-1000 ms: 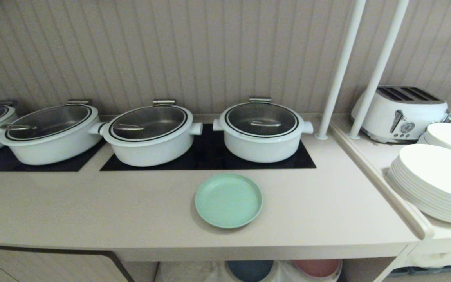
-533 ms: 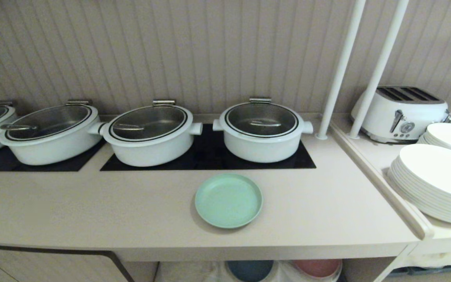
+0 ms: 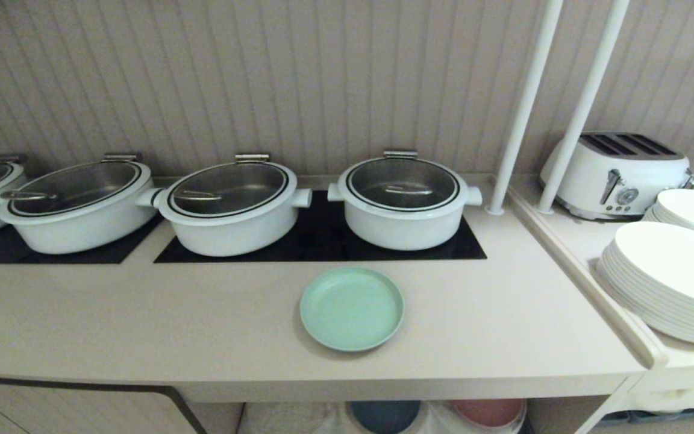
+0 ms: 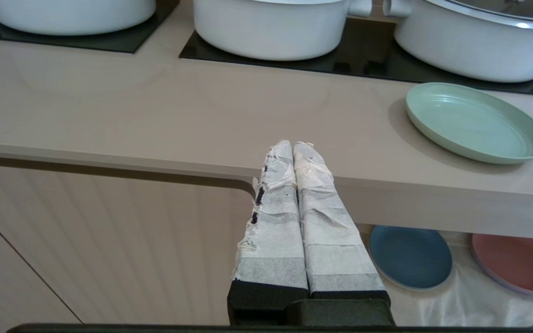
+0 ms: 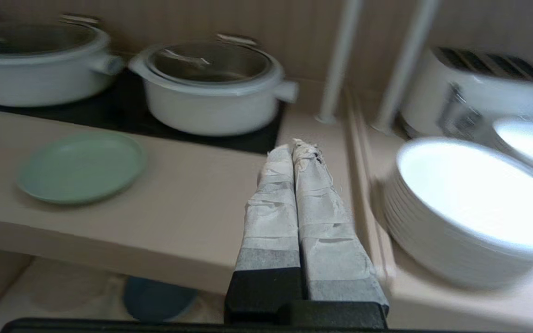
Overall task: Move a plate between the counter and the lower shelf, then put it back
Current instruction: Pick up the plate
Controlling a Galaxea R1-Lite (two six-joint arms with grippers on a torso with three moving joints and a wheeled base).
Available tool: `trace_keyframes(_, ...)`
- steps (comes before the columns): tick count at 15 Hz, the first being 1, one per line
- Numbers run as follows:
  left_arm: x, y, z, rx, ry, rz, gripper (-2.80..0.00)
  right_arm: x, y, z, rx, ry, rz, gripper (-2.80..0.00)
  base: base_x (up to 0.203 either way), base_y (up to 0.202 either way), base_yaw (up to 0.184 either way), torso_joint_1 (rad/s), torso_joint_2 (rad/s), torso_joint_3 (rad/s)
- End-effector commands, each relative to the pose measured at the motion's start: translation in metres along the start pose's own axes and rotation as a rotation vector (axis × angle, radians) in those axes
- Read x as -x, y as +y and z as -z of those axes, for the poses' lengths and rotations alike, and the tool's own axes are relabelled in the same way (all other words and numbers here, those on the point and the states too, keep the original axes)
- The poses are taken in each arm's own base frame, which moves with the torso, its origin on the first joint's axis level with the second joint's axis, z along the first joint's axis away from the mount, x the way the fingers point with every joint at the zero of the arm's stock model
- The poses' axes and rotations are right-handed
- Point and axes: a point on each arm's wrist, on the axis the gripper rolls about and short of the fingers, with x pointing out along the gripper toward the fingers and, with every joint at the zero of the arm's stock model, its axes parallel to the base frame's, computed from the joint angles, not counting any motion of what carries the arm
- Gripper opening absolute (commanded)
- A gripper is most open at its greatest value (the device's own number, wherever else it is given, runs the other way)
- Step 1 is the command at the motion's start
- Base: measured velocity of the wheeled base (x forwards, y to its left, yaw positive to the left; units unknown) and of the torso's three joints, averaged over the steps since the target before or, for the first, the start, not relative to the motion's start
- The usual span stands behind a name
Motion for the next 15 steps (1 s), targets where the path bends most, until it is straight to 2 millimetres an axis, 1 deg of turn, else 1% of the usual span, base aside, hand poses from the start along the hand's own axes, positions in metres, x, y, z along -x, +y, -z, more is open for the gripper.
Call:
trace_keyframes(1,0.000,0.000,0.000,0.001,0.000,-0.001,-2.80,-0.037,-0.006,-0.012,-0.022,0.093,-0.094,-2.80,0.000,0.000,0.000,0.000,0.00,0.000)
trace_keyframes(3,0.000,0.000,0.000,0.001,0.000,-0.001,-2.80,-0.066,-0.008,-0.026,-0.032,0.115,-0.211,-2.80,0.000,0.000,0.000,0.000,0.00,0.000)
trace_keyframes(4,0.000,0.000,0.000,0.001,-0.001,-0.001,-2.80,-0.080,-0.007,-0.027,-0.032,0.141,-0.257,-2.80,0.000,0.000,0.000,0.000,0.00,0.000)
trace_keyframes(6,0.000,0.000,0.000,0.001,0.000,-0.001,-2.80,-0.107,-0.001,-0.018,-0.017,0.223,-0.346,-2.80,0.000,0.000,0.000,0.000,0.00,0.000)
trace_keyframes(8,0.000,0.000,0.000,0.001,0.000,0.000,-2.80,-0.133,0.010,-0.006,-0.011,0.308,-0.440,-2.80,0.000,0.000,0.000,0.000,0.00,0.000)
trace_keyframes(11,0.000,0.000,0.000,0.001,0.000,-0.001,-2.80,-0.176,0.030,0.004,-0.009,0.418,-0.539,-2.80,0.000,0.000,0.000,0.000,0.00,0.000)
trace_keyframes(13,0.000,0.000,0.000,0.001,0.000,-0.001,-2.80,-0.202,0.045,0.003,-0.008,0.486,-0.601,-2.80,0.000,0.000,0.000,0.000,0.00,0.000)
trace_keyframes(15,0.000,0.000,0.000,0.001,-0.002,0.000,-2.80,-0.226,0.062,-0.004,-0.007,0.576,-0.658,-2.80,0.000,0.000,0.000,0.000,0.00,0.000)
